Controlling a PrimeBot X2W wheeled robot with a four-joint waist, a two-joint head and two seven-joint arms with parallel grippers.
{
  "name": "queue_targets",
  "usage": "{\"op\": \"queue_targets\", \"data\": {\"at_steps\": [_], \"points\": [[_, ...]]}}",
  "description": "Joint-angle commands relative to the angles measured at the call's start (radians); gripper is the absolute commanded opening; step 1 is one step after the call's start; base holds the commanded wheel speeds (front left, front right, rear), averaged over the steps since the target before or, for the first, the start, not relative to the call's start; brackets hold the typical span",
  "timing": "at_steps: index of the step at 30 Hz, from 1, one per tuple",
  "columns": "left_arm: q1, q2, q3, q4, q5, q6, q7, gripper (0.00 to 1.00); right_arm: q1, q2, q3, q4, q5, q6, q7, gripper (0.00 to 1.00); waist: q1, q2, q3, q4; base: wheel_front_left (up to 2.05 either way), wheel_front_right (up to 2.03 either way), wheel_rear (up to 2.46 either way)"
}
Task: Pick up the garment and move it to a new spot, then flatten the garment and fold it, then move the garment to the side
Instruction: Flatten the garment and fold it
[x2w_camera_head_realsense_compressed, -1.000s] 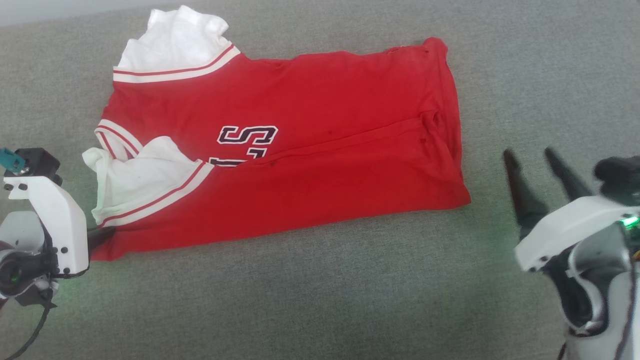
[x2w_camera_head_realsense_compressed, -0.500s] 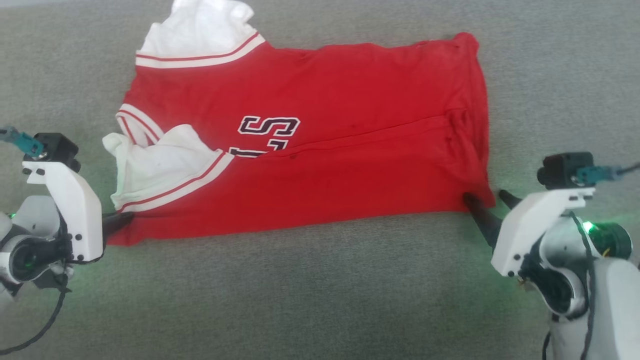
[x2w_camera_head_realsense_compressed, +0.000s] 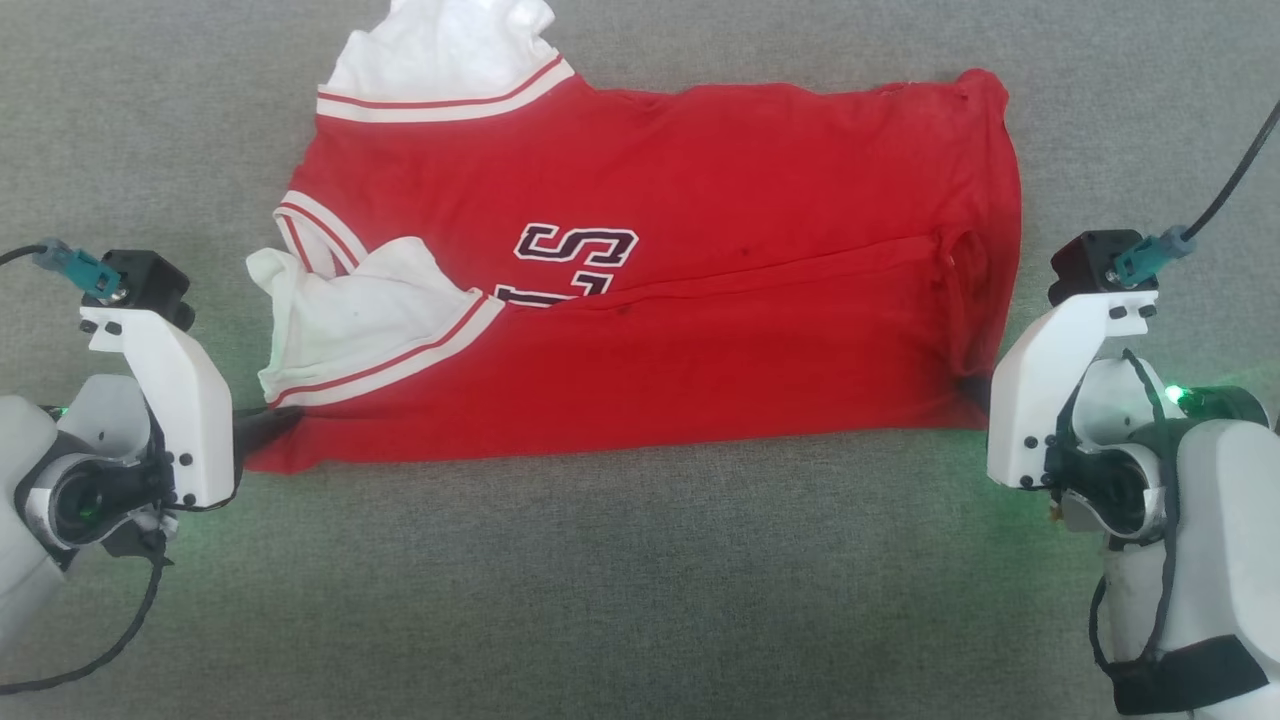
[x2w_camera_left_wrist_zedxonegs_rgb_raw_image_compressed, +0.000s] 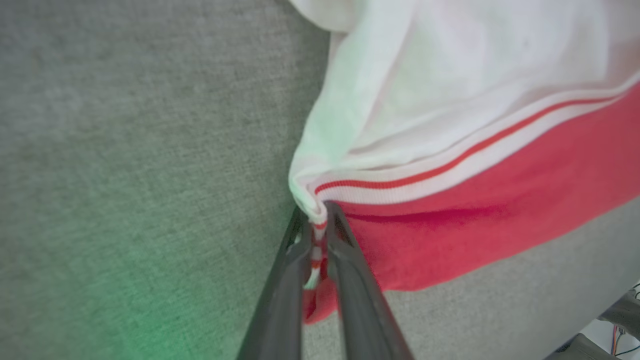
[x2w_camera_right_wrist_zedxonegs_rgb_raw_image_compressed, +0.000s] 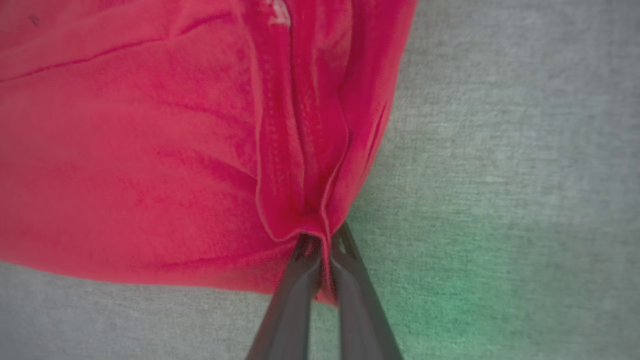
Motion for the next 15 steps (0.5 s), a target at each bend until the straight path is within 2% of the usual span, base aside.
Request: {"op": "queue_targets", "data": {"at_steps": [1,11,15], "points": [[0.053,-0.055,-0.046,0.032,0.015,0.015,0.007,0.00,0.027,0.015,0.008,0.032,-0.007,-0.001,0.035,0.00,0.0000,-0.0001,-0.005,0.004,0.00,0.00,0.00],[0.064,0.016,-0.035,-0.035,-0.001,0.047,0.035,0.00,0.045,-0.003,-0.014,-0.108,-0.043,-0.001,0.153,0.00,0.0000,-0.0001,-0.048,0.023,0.00,0.00,0.00],[0.073,0.058,-0.030,-0.115,0.001,0.086,0.034,0.00,0.084,-0.025,-0.017,-0.183,-0.027,-0.001,0.208,0.00,0.0000,-0.0001,-0.066,0.030,0.00,0.00,0.00]]}}
